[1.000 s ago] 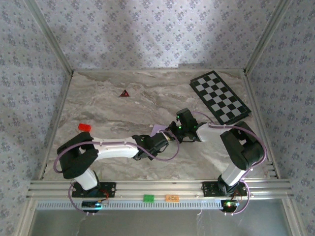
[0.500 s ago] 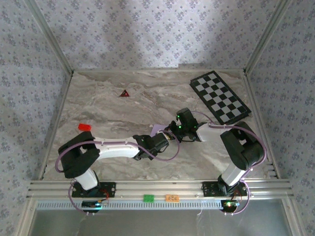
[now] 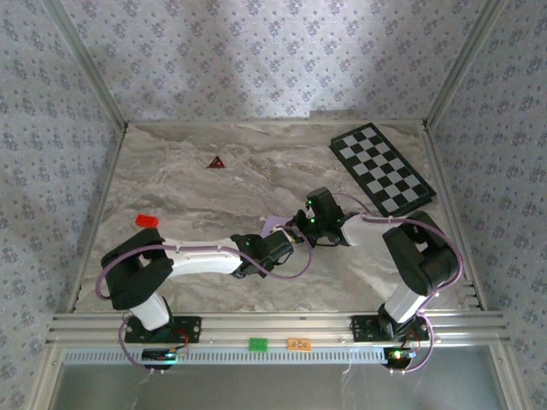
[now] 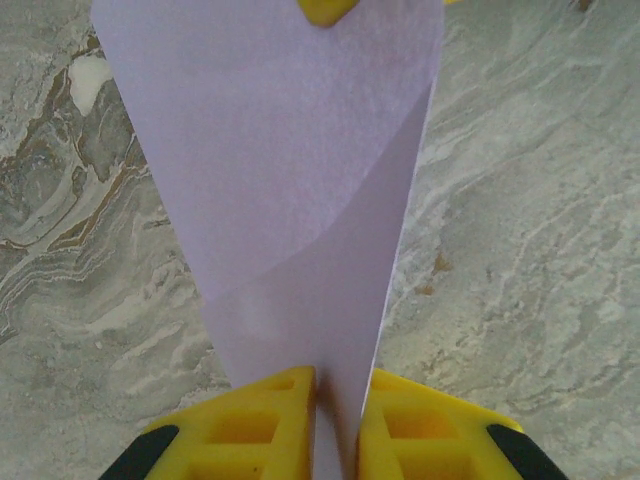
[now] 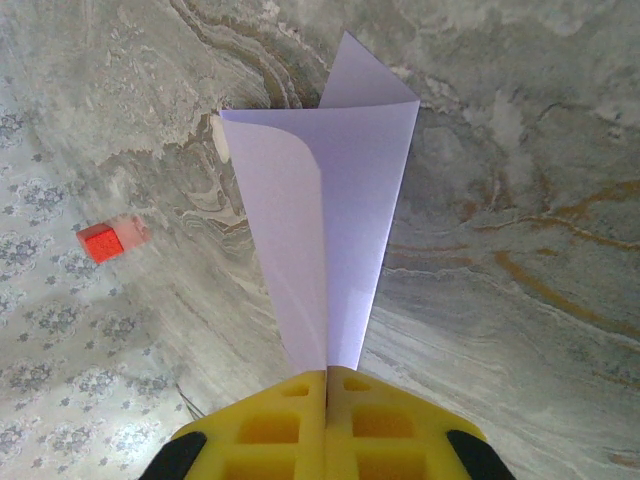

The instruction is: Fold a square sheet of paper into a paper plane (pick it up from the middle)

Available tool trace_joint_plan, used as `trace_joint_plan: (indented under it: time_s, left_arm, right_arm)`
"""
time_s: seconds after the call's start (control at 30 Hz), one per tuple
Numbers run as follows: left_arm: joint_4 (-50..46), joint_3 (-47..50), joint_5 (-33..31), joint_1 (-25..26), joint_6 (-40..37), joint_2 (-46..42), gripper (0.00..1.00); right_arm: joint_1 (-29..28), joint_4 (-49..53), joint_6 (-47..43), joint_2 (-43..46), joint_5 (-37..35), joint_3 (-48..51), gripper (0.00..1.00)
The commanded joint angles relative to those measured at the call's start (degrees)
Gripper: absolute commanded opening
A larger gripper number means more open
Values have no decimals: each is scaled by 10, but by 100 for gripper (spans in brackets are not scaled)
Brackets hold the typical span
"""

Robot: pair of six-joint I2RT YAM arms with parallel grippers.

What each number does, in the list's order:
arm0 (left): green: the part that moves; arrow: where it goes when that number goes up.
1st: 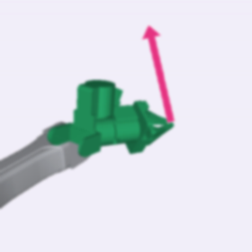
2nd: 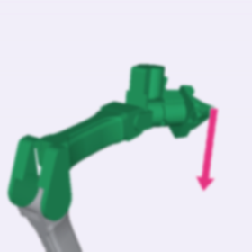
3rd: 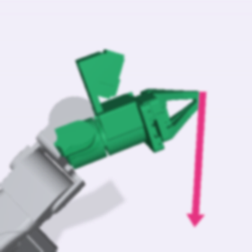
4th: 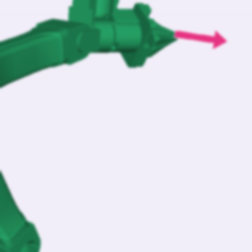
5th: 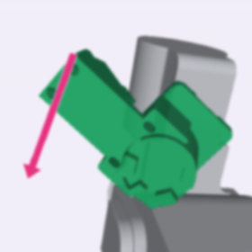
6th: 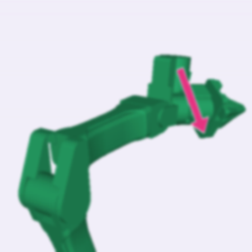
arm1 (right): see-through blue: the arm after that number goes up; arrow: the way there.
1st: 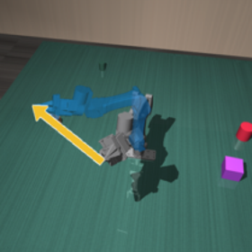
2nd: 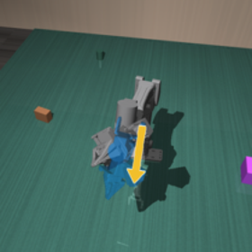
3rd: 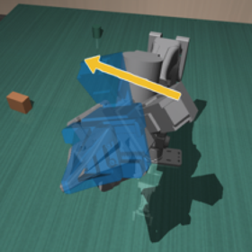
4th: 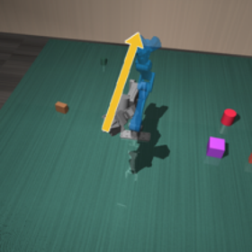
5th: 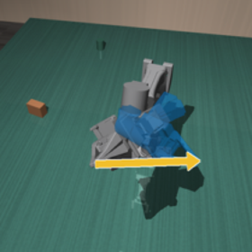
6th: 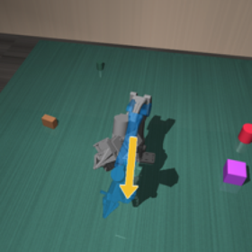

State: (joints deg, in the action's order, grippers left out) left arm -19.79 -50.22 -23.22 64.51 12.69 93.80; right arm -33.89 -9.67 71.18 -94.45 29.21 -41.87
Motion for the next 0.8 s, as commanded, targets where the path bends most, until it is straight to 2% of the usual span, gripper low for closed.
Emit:
trace_joint_plan:
  time_s: [0.0,0.13,0.3,0.6,0.77]
  left_arm:
    - [3,-1,-4,4,8,-17,18]
    - [3,1,-2,3,11,-18,18]
    - [0,3,-4,3,13,-13,13]
    - [-6,0,-12,3,13,-8,14]
    - [-6,-2,-10,3,14,-2,11]
  right_arm:
    - [3,4,5,1,3,9,2]
    - [3,3,6,0,2,9,2]
    - [2,4,6,2,1,10,2]
    - [3,5,5,5,3,9,3]
    - [3,4,5,6,2,8,3]
